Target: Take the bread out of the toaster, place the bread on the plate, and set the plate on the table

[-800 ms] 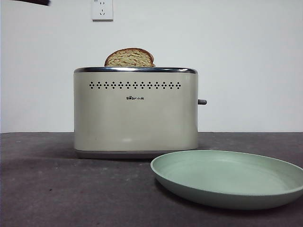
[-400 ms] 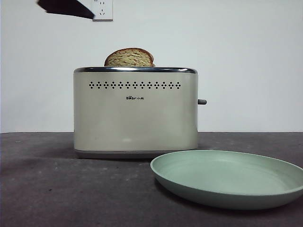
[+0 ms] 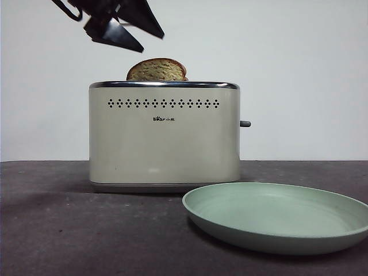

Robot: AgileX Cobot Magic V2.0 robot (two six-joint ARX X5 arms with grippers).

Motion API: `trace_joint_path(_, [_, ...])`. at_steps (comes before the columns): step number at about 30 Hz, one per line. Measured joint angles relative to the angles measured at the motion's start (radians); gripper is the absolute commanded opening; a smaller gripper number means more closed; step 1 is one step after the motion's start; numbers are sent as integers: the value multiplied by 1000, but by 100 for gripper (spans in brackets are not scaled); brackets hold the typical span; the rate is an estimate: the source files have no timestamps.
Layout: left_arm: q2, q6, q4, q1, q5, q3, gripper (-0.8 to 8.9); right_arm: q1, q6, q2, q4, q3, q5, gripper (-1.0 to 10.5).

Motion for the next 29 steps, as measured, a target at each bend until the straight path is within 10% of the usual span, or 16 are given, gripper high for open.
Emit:
trace_joint_path(14, [92, 102, -6, -47, -102, 2, 398, 0, 0, 0, -14, 0, 21, 333])
trace_joint_path(21, [92, 101, -4, -53, -103, 2, 32, 0, 0, 0, -14, 0, 21, 333])
trace_joint_path(29, [86, 101, -16, -53, -103, 10, 6, 0, 0, 0, -14, 0, 21, 333])
